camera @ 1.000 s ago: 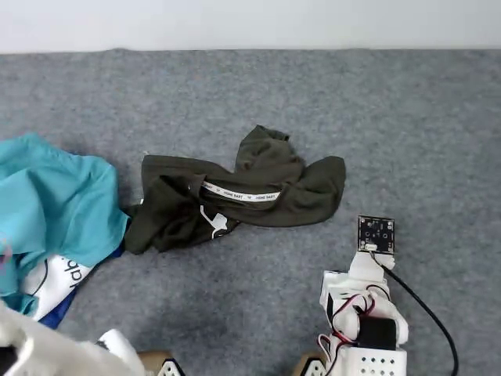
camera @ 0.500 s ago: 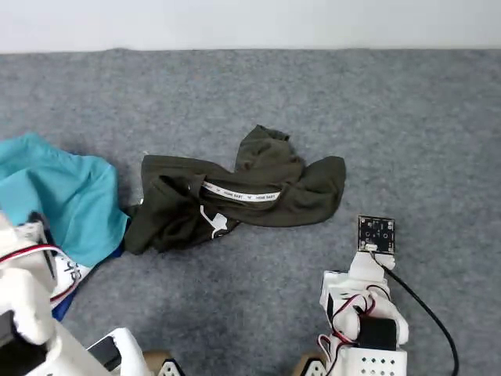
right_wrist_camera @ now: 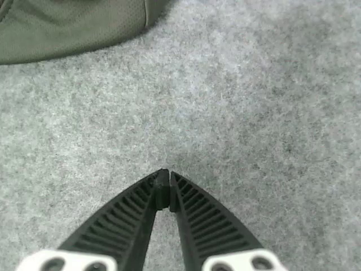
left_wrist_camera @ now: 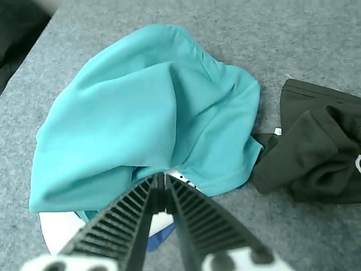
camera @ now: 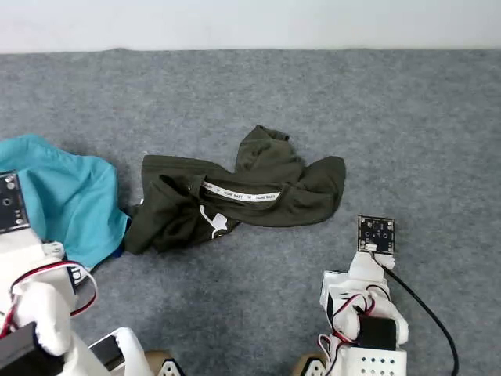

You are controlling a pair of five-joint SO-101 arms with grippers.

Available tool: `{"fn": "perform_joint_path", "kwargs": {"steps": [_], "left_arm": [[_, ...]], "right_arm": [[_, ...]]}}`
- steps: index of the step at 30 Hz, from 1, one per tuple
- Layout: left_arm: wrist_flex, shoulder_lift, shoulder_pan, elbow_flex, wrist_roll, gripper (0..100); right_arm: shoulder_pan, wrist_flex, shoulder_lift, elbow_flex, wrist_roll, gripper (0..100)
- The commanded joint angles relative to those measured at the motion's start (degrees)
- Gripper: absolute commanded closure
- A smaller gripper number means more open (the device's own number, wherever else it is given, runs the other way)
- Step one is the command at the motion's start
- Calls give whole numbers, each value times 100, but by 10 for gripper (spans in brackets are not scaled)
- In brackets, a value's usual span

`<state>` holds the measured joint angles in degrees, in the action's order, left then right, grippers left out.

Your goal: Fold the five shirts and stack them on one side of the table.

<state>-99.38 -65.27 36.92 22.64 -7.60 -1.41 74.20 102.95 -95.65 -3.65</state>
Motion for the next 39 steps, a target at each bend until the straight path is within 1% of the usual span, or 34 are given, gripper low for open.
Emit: {"fn": "perform_joint_path", "kwargs": {"steps": [1, 7, 13, 21, 27, 30, 34, 39], "left_arm": [[-97, -18, -18, 31, 53, 994], [-88, -44, -18, 426, 35, 994], [273, -18, -18, 752, 53, 994], [308, -44, -18, 945, 53, 994], [308, -44, -26, 945, 53, 994], [308, -44, -26, 945, 53, 994], [360, -18, -35, 945, 53, 994], [448, -18, -62, 954, 53, 993]], "right_arm": [[40, 22, 22, -88, 35, 987], [40, 22, 22, -88, 35, 987], [189, -207, 31, 105, 44, 989], [207, -549, -40, 1969, 35, 990], [224, -532, -277, 3130, 44, 987], [207, -532, -1095, 3886, 44, 987], [207, -470, -2853, 5196, 44, 990], [207, -31, -4998, 6769, 62, 990]]}}
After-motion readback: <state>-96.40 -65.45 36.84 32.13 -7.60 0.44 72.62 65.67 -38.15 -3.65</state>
